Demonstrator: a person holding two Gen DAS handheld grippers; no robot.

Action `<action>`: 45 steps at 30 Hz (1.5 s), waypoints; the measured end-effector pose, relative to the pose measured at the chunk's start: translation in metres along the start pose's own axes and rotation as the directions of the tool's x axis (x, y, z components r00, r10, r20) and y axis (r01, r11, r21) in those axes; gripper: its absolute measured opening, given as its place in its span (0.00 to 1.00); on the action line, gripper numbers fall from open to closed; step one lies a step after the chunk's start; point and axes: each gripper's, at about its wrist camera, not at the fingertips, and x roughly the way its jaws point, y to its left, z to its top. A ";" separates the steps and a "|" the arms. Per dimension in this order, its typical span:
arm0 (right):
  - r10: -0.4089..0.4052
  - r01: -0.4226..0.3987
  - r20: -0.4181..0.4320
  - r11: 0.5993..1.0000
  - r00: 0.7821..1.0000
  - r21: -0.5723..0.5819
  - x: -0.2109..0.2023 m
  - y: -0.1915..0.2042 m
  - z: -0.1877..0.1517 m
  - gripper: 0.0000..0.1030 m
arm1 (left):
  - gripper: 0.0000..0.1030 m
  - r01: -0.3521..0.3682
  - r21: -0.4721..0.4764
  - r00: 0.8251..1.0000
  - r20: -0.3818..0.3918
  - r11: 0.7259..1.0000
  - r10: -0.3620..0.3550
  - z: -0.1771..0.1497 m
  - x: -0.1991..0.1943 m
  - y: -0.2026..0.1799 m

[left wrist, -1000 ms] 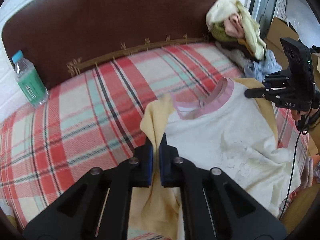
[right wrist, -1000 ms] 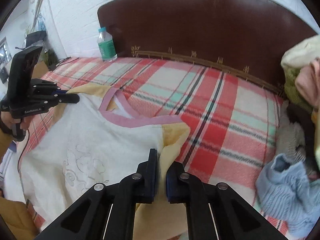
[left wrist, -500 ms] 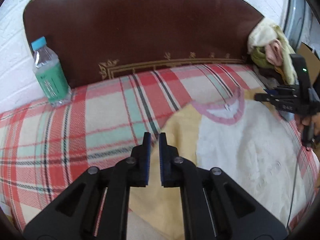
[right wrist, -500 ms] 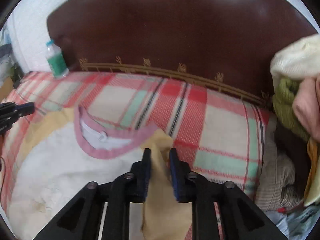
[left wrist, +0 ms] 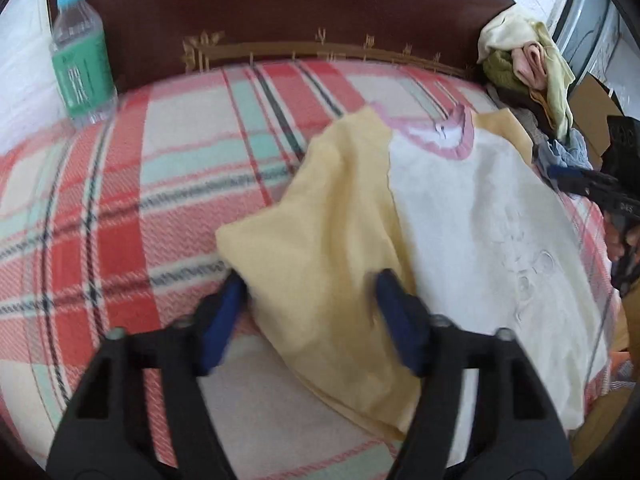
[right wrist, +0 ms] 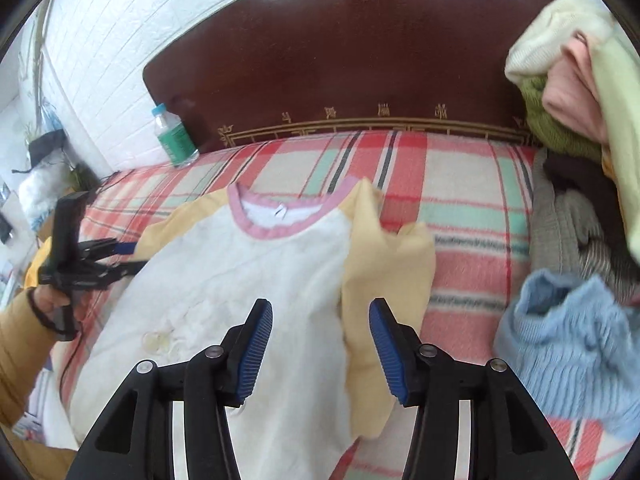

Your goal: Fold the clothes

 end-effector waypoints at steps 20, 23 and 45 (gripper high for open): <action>0.089 -0.088 -0.011 0.992 0.996 0.091 -0.024 0.006 -0.060 0.65 | 0.36 -0.115 -0.184 0.983 0.123 0.976 0.139 -0.005 -0.034 0.038; 0.117 -0.115 -0.025 0.990 0.993 0.081 -0.038 0.013 -0.084 0.69 | 0.90 -0.011 -0.195 0.984 0.170 0.981 0.045 -0.038 -0.062 0.029; 0.236 -0.233 -0.031 0.969 0.971 0.086 -0.076 0.073 -0.195 0.72 | 0.63 0.267 -0.176 0.963 0.028 0.947 -0.267 -0.187 -0.080 -0.099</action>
